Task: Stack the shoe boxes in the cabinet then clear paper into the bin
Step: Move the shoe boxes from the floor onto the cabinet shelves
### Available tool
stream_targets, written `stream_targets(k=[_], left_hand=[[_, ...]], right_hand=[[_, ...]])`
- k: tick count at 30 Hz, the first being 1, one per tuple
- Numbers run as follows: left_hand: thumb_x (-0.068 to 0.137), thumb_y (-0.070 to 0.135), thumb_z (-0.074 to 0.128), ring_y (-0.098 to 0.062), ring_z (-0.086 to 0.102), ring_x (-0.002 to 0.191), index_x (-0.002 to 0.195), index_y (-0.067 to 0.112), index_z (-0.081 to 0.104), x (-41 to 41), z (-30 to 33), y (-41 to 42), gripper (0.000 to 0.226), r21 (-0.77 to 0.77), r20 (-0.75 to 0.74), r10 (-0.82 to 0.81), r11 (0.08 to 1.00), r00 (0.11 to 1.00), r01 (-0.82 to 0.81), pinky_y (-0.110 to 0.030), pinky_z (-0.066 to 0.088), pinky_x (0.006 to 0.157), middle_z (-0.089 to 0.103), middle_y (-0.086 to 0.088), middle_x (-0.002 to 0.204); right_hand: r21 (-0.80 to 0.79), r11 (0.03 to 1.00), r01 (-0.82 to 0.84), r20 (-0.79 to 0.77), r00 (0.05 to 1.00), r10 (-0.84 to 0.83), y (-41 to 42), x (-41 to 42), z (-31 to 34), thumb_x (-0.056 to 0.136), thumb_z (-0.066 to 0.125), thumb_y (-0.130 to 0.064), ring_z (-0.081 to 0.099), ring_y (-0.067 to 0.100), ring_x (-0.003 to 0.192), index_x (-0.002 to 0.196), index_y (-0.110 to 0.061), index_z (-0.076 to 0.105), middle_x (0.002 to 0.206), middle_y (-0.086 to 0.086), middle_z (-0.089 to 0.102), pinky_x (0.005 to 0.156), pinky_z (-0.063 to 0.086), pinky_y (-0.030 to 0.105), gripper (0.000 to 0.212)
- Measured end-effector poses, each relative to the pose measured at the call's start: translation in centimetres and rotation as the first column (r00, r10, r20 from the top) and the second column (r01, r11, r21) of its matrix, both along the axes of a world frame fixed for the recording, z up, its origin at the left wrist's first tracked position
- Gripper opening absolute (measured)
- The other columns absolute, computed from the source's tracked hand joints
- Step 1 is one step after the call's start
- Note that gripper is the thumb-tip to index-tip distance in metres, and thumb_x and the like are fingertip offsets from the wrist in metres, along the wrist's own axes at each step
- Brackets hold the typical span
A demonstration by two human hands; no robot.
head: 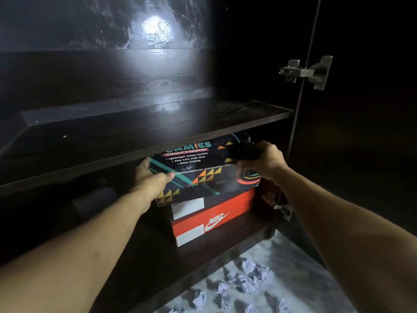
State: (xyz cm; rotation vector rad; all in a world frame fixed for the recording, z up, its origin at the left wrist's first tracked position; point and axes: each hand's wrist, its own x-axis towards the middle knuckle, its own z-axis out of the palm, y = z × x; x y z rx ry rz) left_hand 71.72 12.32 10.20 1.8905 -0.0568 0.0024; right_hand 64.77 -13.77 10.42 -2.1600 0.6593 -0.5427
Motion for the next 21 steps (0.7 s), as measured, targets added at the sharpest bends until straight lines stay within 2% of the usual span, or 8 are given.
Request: stream_targets(k=[2,4,6,9,12,15,21], left_hand=[[0.082,0.010,0.073,-0.023,0.057,0.117,0.132,0.012,0.051,0.5,-0.4,-0.1,0.055,-0.051,0.006,0.037,0.998,0.999,-0.037,-0.029,0.047,0.089,0.058,-0.007,0.129],[0.081,0.015,0.075,-0.025,0.062,0.112,0.132,0.012,0.053,0.7,-0.9,-0.3,0.055,-0.103,-0.003,0.107,0.989,0.994,-0.106,-0.035,0.053,0.090,0.062,-0.009,0.125],[0.081,0.019,0.076,-0.026,0.063,0.110,0.133,0.013,0.053,0.4,-1.3,-0.6,0.057,-0.137,-0.007,0.177,0.975,0.984,-0.176,-0.037,0.054,0.088,0.062,-0.011,0.126],[0.083,0.017,0.074,-0.027,0.061,0.114,0.137,0.014,0.051,-0.2,-1.8,-1.3,0.058,-0.205,-0.005,0.219,0.955,0.976,-0.216,-0.030,0.052,0.081,0.060,-0.010,0.129],[0.085,0.009,0.071,-0.026,0.058,0.119,0.139,0.013,0.048,-0.3,-1.8,-1.8,0.059,-0.211,0.020,0.177,0.963,0.984,-0.169,-0.024,0.048,0.080,0.054,-0.010,0.136],[0.086,0.000,0.067,-0.026,0.048,0.130,0.143,0.012,0.042,-0.3,-1.5,-2.2,0.064,-0.182,0.020,0.148,0.973,0.989,-0.141,-0.029,0.045,0.095,0.044,-0.010,0.146],[0.090,-0.006,0.058,-0.024,0.047,0.131,0.142,0.008,0.043,0.1,-1.4,-2.5,0.055,-0.142,0.092,0.170,0.978,0.981,-0.156,-0.026,0.041,0.099,0.048,-0.013,0.143]], right_hand=[[-0.008,0.996,0.091,0.035,0.995,-0.091,0.2,0.8,-0.3,0.062,0.088,-0.042,0.059,0.026,0.113,0.124,-0.012,0.058,0.120,0.010,0.063,0.086,0.045,0.025,0.075],[0.033,0.983,0.182,0.064,0.981,-0.184,0.7,1.6,-1.0,0.063,0.085,-0.051,0.057,0.031,0.116,0.126,-0.011,0.052,0.125,0.013,0.059,0.093,0.046,0.032,0.082],[0.106,0.963,0.249,0.083,0.963,-0.258,1.4,2.1,-1.8,0.065,0.083,-0.053,0.056,0.035,0.117,0.128,-0.011,0.045,0.127,0.016,0.057,0.097,0.048,0.038,0.085],[0.204,0.940,0.275,0.120,0.945,-0.303,1.9,2.7,-2.5,0.072,0.081,-0.047,0.056,0.037,0.118,0.126,-0.007,0.043,0.126,0.018,0.058,0.099,0.047,0.042,0.077],[0.208,0.957,0.201,0.161,0.958,-0.237,2.0,3.4,-2.7,0.078,0.076,-0.039,0.058,0.034,0.117,0.124,-0.008,0.052,0.122,0.015,0.062,0.099,0.048,0.039,0.061],[0.151,0.986,0.067,0.105,0.991,-0.083,2.0,3.9,-2.6,0.080,0.072,-0.024,0.063,0.030,0.108,0.119,-0.013,0.063,0.113,0.011,0.067,0.095,0.052,0.040,0.041],[0.109,0.992,-0.070,0.040,0.997,0.066,2.1,4.4,-2.8,0.082,0.068,-0.015,0.064,0.034,0.104,0.120,-0.017,0.058,0.112,0.010,0.066,0.090,0.055,0.050,0.038]])
